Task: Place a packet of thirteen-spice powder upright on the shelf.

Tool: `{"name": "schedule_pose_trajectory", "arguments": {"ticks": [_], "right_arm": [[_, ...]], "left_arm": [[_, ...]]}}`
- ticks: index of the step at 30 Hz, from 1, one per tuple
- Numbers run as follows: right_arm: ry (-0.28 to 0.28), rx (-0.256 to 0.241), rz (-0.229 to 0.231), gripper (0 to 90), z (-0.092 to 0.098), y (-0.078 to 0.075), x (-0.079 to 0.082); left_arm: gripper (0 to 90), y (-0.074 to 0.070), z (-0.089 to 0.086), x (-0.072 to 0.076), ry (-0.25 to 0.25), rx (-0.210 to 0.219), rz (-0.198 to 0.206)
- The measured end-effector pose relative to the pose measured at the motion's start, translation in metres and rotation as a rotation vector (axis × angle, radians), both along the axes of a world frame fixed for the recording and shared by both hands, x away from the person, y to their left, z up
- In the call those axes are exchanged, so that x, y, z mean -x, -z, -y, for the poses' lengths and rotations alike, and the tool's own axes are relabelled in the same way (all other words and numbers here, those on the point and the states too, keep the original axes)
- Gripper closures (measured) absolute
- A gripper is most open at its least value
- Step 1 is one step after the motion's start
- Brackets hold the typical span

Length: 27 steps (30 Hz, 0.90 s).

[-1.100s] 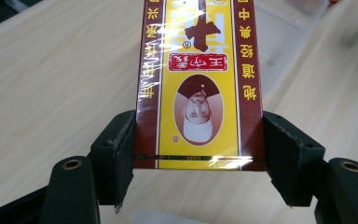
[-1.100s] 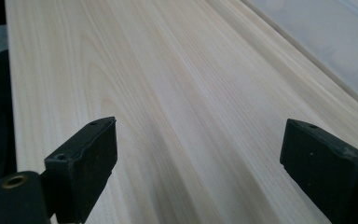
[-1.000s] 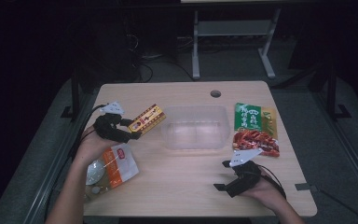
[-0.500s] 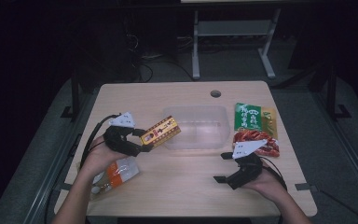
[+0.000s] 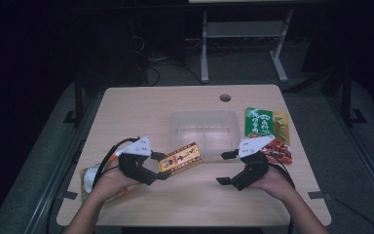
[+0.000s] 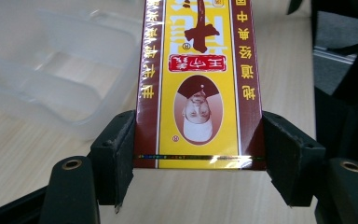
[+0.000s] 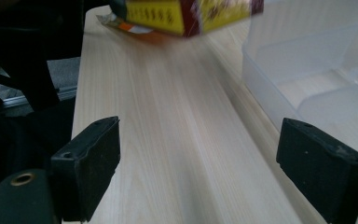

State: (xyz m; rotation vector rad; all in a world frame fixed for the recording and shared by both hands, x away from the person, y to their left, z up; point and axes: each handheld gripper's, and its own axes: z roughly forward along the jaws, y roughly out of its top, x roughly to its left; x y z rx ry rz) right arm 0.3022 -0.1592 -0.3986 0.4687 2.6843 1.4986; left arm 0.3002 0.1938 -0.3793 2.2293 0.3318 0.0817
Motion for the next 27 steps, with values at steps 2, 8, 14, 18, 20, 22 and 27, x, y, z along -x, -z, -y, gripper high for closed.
{"name": "schedule_pose_trajectory", "arguments": {"ticks": [2,8,14,18,20,22,27], "right_arm": [[-0.023,-0.009,0.002,13.4,-0.004,-0.003,0.000],[-0.110,-0.040,0.013,14.0,-0.014,-0.010,-0.001],[-0.173,-0.052,0.037,14.4,-0.022,-0.015,0.000],[-0.188,-0.040,0.049,16.1,-0.024,-0.014,0.002],[-0.197,-0.037,0.049,16.5,-0.025,-0.014,0.003],[-0.204,-0.033,0.047,18.7,-0.025,-0.013,0.004],[-0.225,-0.023,0.045,22.8,-0.028,-0.011,0.005]], "left_arm": [[31.9,0.003,0.002,0.003,0.015,0.009,-0.002],[31.9,0.010,0.008,0.011,0.075,0.019,0.004],[31.9,0.013,0.015,0.016,0.122,0.028,-0.005],[31.9,0.015,0.020,0.018,0.159,0.040,-0.021],[32.0,0.015,0.022,0.018,0.164,0.043,-0.018],[31.9,0.015,0.022,0.019,0.165,0.046,-0.018],[32.0,0.014,0.021,0.020,0.173,0.050,-0.015]]}}
